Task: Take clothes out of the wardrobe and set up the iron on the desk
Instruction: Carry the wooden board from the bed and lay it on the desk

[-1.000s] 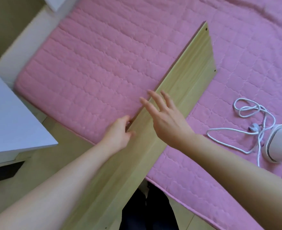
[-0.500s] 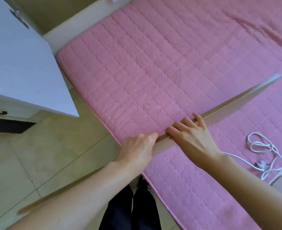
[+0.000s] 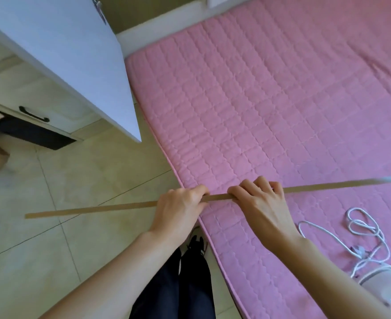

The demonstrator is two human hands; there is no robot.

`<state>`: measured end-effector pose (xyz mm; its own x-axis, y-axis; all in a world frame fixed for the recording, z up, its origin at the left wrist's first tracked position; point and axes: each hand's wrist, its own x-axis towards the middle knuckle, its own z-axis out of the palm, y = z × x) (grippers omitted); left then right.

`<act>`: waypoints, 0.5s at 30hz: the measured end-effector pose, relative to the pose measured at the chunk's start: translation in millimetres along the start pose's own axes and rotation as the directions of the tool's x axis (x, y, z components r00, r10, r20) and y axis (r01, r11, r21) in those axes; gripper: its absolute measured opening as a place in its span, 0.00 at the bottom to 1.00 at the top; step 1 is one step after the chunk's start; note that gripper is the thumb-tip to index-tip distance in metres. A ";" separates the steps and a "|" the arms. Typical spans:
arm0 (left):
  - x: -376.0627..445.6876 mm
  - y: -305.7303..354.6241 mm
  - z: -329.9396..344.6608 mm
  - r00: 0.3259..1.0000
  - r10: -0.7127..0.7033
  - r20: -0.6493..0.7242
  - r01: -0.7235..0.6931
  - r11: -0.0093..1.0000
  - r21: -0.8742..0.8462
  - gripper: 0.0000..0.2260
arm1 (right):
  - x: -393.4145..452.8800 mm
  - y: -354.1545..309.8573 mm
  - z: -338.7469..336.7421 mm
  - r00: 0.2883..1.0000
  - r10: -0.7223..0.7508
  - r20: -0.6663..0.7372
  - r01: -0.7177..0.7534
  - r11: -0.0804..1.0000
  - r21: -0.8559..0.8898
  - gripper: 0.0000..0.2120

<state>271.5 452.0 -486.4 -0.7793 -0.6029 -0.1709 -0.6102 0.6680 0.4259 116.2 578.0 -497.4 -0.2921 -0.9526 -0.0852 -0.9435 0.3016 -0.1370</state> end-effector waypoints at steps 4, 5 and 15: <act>-22.4 7.6 -33.2 0.988 0.020 -0.151 -0.026 0.999 -0.035 0.11 | -3.7 -18.0 -36.4 0.999 -0.012 -0.040 0.014 0.998 0.059 0.07; -29.1 8.9 -41.7 0.984 0.020 -0.175 -0.030 0.998 -0.053 0.11 | -4.8 -23.2 -46.2 0.998 -0.024 -0.050 0.028 0.997 0.072 0.05; -112.4 -2.1 -123.5 0.943 -0.102 -0.318 0.063 0.990 -0.129 0.06 | -12.8 -110.7 -125.2 0.993 -0.101 -0.068 0.108 0.987 0.119 0.08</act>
<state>378.0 464.6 -358.4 -0.6273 -0.7749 0.0778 -0.6348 0.5666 0.5253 204.8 551.7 -357.6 -0.2053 -0.9787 -0.0041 -0.9444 0.1992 -0.2617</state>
